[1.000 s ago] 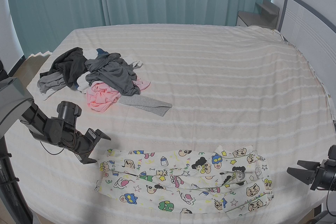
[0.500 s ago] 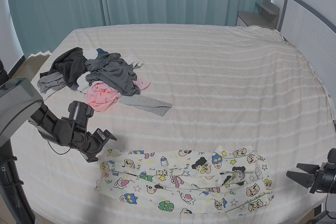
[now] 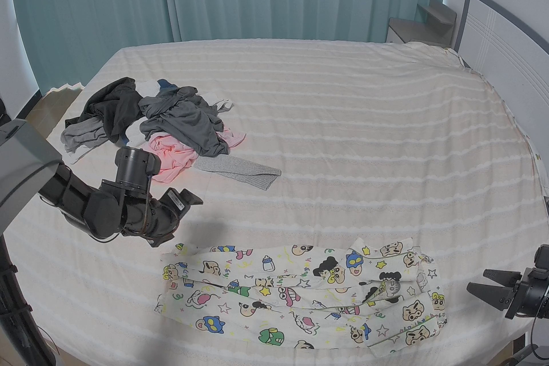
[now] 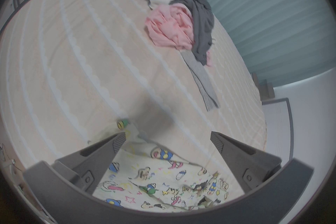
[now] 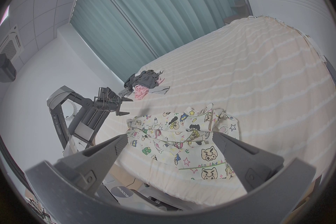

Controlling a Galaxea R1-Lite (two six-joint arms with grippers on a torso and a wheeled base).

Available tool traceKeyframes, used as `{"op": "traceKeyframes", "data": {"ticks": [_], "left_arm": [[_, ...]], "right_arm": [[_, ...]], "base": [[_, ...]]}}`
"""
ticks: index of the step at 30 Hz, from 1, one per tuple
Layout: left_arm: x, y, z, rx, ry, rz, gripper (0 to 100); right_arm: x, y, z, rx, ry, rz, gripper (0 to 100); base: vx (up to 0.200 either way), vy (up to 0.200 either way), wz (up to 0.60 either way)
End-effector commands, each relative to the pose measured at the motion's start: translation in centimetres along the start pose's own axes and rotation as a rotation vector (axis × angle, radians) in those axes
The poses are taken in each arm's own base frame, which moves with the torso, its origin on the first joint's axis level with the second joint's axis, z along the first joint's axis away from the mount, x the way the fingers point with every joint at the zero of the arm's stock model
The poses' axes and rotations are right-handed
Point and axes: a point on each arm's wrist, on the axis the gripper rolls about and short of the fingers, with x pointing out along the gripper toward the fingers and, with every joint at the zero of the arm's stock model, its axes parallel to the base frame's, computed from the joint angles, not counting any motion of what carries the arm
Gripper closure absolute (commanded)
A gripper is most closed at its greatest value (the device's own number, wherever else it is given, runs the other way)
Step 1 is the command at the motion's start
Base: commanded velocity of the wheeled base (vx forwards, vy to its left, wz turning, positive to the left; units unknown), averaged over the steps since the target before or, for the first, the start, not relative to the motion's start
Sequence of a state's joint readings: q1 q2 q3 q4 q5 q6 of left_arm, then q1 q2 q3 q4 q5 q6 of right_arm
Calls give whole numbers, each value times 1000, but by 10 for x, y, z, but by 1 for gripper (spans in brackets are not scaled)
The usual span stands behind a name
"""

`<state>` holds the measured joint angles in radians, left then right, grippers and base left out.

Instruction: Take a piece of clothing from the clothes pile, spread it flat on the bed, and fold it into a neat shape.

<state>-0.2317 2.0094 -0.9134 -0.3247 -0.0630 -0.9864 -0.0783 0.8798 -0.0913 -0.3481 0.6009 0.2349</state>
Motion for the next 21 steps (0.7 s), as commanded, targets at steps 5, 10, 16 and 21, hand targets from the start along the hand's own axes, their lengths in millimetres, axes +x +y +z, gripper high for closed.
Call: {"op": "traceKeyframes", "data": {"ticks": [5, 10, 16, 21], "left_arm": [[26, 3, -32, 54, 88, 51, 0], [36, 6, -45, 74, 101, 57, 0], [32, 15, -66, 110, 138, 70, 0], [28, 35, -92, 175, 151, 140, 0]], "right_arm": [[0, 0, -2, 1, 4, 3, 0], [0, -1, -4, 3, 11, 7, 0], [0, -1, -4, 5, 13, 12, 0], [0, -1, -4, 7, 16, 13, 0]], "base": [[0, 0, 0], [0, 0, 0], [0, 0, 0], [0, 0, 0]]}}
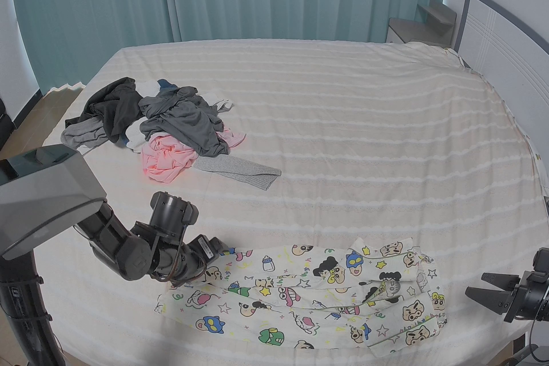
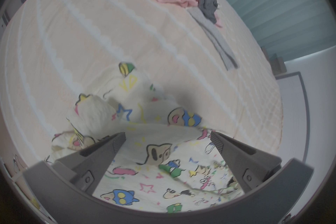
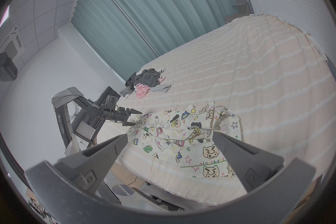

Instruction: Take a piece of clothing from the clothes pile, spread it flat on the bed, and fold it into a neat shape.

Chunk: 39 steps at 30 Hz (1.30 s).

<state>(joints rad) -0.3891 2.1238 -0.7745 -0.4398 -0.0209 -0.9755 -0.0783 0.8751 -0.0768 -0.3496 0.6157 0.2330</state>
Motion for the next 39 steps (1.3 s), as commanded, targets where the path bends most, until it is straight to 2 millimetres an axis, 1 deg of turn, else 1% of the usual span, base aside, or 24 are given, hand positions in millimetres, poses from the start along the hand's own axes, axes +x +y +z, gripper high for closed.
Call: {"op": "traceKeyframes", "data": {"ticks": [1, 2, 4, 5, 6, 7, 9, 10, 11, 13, 20, 23, 25, 27, 28, 30, 33, 36, 39], "left_arm": [[1, 15, -23, 64, 17, 67, 0], [1, 19, -25, 82, 9, 82, 0], [1, 19, -25, 82, 9, 82, 0], [2, 27, -29, 137, -32, 117, 0], [2, 28, -30, 146, -53, 120, 0], [2, 29, -30, 148, -56, 120, 0], [5, 28, -27, 147, -122, 112, 0], [5, 28, -26, 146, -127, 112, 0], [5, 25, -22, 139, -184, 103, 0], [6, 23, -20, 136, -217, 94, 0], [4, 25, -18, 127, -246, 98, 0], [-2, 26, -12, 110, -263, 91, 0], [-17, 24, 3, 78, -313, 65, 0], [-31, 27, 17, 54, -352, 46, 0], [-34, 28, 19, 54, -357, 43, 0], [-46, 40, 23, 108, -318, 24, 0], [-58, 53, 17, 219, -227, -13, 0], [-59, 64, 11, 315, -148, -37, 0], [-53, 70, 10, 366, -108, -37, 0]], "right_arm": [[1, 0, 0, 6, 6, 0, 0], [1, 0, 0, 4, 6, 0, 0], [1, 0, 0, 4, 6, 0, 0], [1, -1, -1, 6, 8, -1, 0], [1, -1, -1, 6, 8, -1, 0], [1, -1, -1, 6, 8, -1, 0], [1, -1, -1, 7, 9, -1, 0], [1, -1, -1, 7, 9, -1, 0], [1, -1, -1, 6, 8, -1, 0], [1, -1, -1, 5, 9, -1, 0], [1, -1, -2, 8, 11, -2, 0], [1, -1, -2, 9, 13, -2, 0], [1, -1, -2, 9, 13, -2, 0], [1, -1, -2, 9, 12, -2, 0], [1, -1, -2, 9, 12, -2, 0], [1, -1, -2, 10, 14, -2, 0], [1, -1, -2, 10, 15, -3, 0], [1, -1, -2, 10, 16, -1, 0], [1, -1, -3, 10, 17, 11, 0]], "base": [[0, 0, 0], [0, 0, 0], [0, 0, 0], [0, 0, 0], [0, 0, 0], [0, 0, 0], [0, 0, 0], [0, 0, 0], [0, 0, 0], [0, 0, 0], [0, 0, 0], [0, 0, 0], [0, 0, 0], [0, 0, 0], [0, 0, 0], [0, 0, 0], [0, 0, 0], [0, 0, 0], [0, 0, 0]]}}
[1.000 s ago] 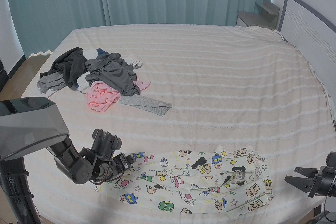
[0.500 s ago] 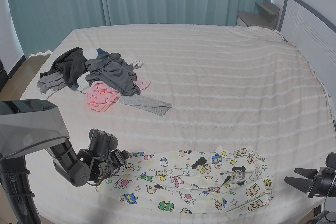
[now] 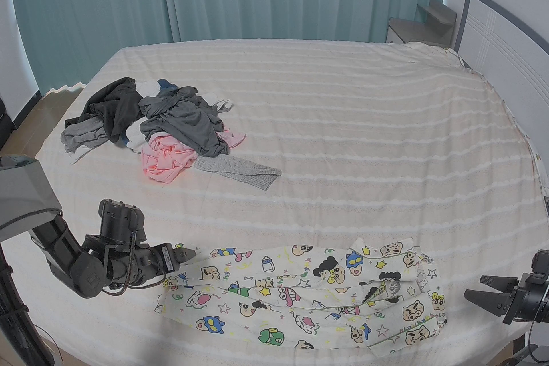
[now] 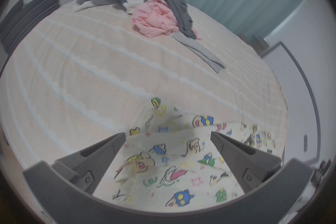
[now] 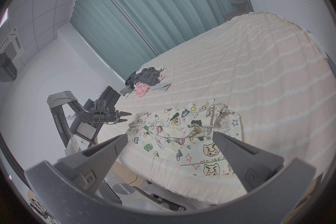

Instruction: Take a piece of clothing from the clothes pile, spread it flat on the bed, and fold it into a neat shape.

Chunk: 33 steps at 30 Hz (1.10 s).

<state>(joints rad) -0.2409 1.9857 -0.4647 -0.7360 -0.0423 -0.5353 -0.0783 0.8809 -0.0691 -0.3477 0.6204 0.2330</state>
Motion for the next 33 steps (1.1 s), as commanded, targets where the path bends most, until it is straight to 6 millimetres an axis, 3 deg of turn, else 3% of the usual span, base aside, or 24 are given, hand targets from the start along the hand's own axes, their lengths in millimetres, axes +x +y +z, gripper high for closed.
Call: {"op": "traceKeyframes", "data": {"ticks": [1, 2, 6, 18, 33], "left_arm": [[-9, 14, -4, 32, 37, -13, 0], [4, 20, -14, 97, 108, -16, 0], [21, 31, -23, 199, 149, 3, 0], [64, 47, -39, 330, 133, -35, 0], [64, 41, -36, 257, 99, -155, 0]], "right_arm": [[0, 0, -1, 2, 4, 9, 0], [0, 0, -2, -1, 6, 11, 0], [0, 0, -2, -2, 6, 11, 0], [0, -1, -4, 0, 14, 12, 0], [1, -2, -7, -5, 32, 11, 0]], "base": [[0, 0, 0], [0, 0, 0], [0, 0, 0], [0, 0, 0], [0, 0, 0]]}}
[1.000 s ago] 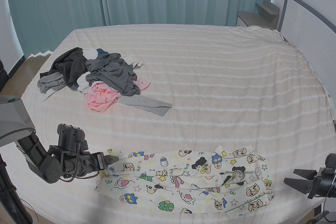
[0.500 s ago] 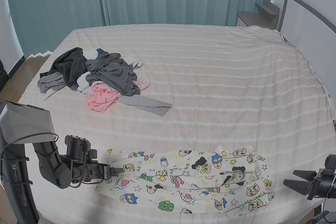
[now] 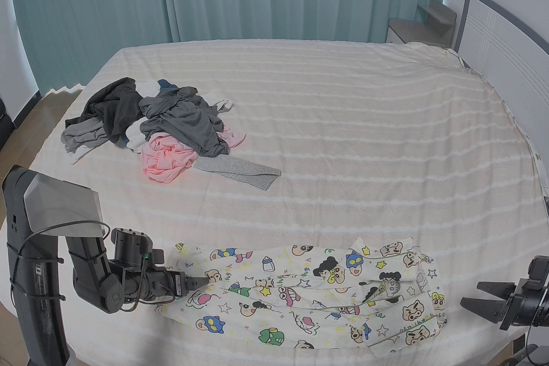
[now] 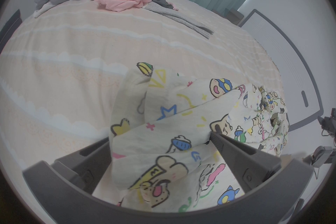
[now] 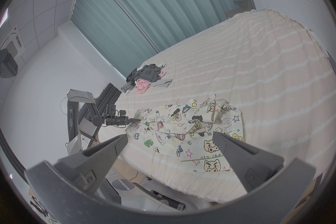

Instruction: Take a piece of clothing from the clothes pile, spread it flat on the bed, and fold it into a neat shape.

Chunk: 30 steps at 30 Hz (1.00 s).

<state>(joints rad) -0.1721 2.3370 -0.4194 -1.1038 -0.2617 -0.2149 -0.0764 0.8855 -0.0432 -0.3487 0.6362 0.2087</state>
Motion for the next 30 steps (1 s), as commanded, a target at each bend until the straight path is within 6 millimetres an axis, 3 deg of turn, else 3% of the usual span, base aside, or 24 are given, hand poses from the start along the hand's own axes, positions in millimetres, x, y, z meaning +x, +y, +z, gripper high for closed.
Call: {"op": "traceKeyframes", "data": {"ticks": [1, 15, 16, 30], "left_arm": [[0, 0, -6, -15, 20, -9, 0], [1, -2, -9, -19, 48, -74, 0], [1, -2, -9, -19, 48, -76, 100], [-4, -4, -6, -30, 33, -78, 100]], "right_arm": [[1, 0, 0, 4, 5, -1, 0], [1, -1, -1, 6, 8, 0, 0], [1, -1, -1, 6, 8, 0, 0], [1, -1, -1, 8, 13, 12, 0]], "base": [[0, 0, 0], [0, 0, 0], [0, 0, 0], [0, 0, 0]]}}
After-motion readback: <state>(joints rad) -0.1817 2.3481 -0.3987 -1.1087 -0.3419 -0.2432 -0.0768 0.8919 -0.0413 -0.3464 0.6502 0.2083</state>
